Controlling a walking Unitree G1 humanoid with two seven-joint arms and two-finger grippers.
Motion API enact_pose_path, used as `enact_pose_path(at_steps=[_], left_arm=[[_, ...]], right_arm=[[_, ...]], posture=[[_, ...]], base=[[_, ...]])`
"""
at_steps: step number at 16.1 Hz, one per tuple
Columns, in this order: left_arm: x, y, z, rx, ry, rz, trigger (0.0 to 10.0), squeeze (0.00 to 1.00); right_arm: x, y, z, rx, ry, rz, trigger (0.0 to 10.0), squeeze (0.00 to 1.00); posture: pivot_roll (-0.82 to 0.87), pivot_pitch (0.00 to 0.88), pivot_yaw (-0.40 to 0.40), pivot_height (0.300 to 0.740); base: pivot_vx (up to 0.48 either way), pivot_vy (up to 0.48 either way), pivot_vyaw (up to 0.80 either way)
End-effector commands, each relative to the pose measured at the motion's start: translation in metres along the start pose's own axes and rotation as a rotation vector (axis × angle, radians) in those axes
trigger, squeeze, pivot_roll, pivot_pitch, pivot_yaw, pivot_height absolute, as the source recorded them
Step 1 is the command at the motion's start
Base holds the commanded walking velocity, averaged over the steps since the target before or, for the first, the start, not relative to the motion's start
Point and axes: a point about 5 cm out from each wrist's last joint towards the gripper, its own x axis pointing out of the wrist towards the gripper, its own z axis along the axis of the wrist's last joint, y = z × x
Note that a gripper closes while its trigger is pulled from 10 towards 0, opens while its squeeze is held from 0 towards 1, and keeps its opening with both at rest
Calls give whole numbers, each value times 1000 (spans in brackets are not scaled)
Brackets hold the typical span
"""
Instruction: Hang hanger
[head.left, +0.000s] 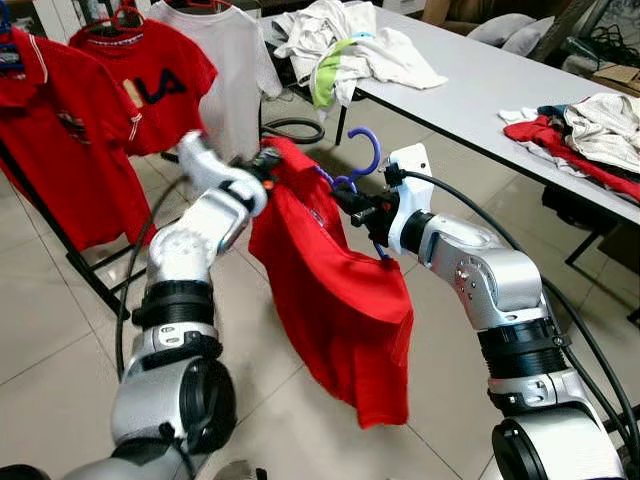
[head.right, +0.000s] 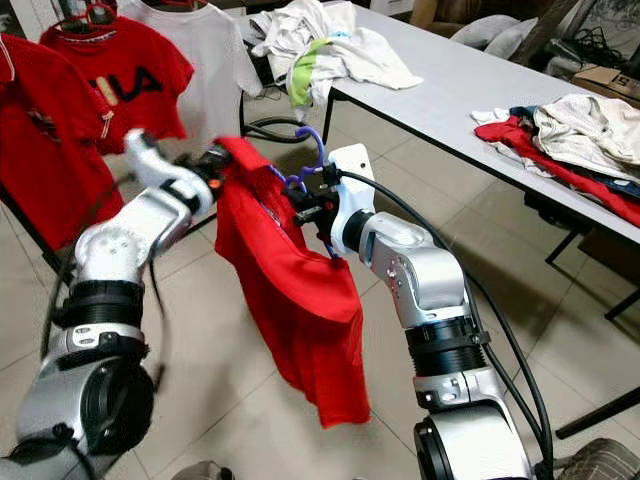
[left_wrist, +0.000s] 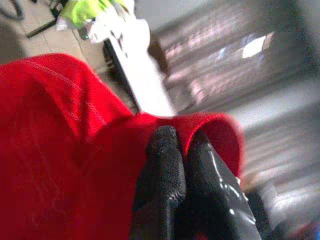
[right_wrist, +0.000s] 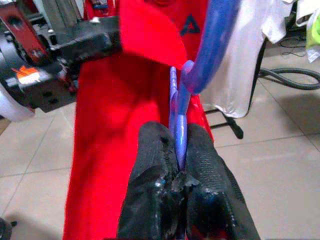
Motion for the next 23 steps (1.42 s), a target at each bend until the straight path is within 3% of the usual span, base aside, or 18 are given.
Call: enact_pose_path(at_steps=[1, 2, 5, 6, 7, 8, 9, 10, 11, 12, 13, 14, 15, 23], left_arm=[[2, -4, -4, 91, 20, 12, 10000, 859], [4, -5, 1, 143, 7, 40, 10000, 1000], [2, -11, 11, 254, -22, 29, 10000, 1000], [-1, -12, 18, 428, 4, 59, 10000, 1000], [-1, -12, 20, 461, 10, 65, 10000, 1000], [-3, -17, 20, 573, 78, 16, 10000, 992], [-7, -20, 21, 669, 156, -22, 10000, 882], [-9, -21, 24, 763, 182, -51, 10000, 875], [-16, -24, 23, 886, 249, -154, 10000, 290], [-25, -23, 17, 965, 357, -245, 10000, 0], [-30, -20, 14, 1020, 424, -278, 10000, 0], [-32, -18, 16, 1075, 428, -305, 10000, 0], [-35, -21, 16, 1107, 456, -382, 10000, 0], [-35, -21, 16, 1107, 456, -382, 10000, 0]], right_arm=[[-2, 3, 11, -22, -38, 19, 0, 0], [-2, 2, 12, -25, -40, 22, 0, 0], [-5, -1, 13, -31, -40, 21, 0, 0], [-7, -3, 12, -43, -29, 25, 0, 0], [-7, -4, 12, -46, -26, 27, 0, 0], [-8, -4, 12, -55, -18, 33, 0, 0], [-8, -5, 12, -63, -12, 38, 0, 0], [-9, -6, 12, -68, -9, 39, 0, 0], [-9, -7, 13, -75, -5, 39, 0, 0], [-9, -7, 13, -80, 1, 45, 0, 0], [-10, -8, 13, -83, 5, 49, 0, 0], [-10, -8, 12, -89, 11, 55, 0, 0], [-10, -8, 12, -90, 13, 57, 0, 0], [-10, -8, 12, -90, 13, 57, 0, 0]], posture=[[-43, 0, -23, 740], [-44, 0, -21, 740], [-44, 0, -19, 740], [-44, 0, -19, 740], [-44, 0, -19, 740], [-43, 0, -18, 740], [-43, 0, -20, 740], [-43, 0, -20, 740], [-43, 0, -21, 740], [-43, 0, -21, 740], [-43, 0, -22, 740], [-43, 0, -22, 740], [-44, 0, -22, 740], [-44, 0, -22, 740]], base=[[0, 0, 0], [0, 0, 0], [0, 0, 0], [0, 0, 0], [0, 0, 0], [0, 0, 0], [0, 0, 0], [0, 0, 0], [0, 0, 0], [0, 0, 0], [0, 0, 0], [0, 0, 0], [0, 0, 0], [0, 0, 0]])
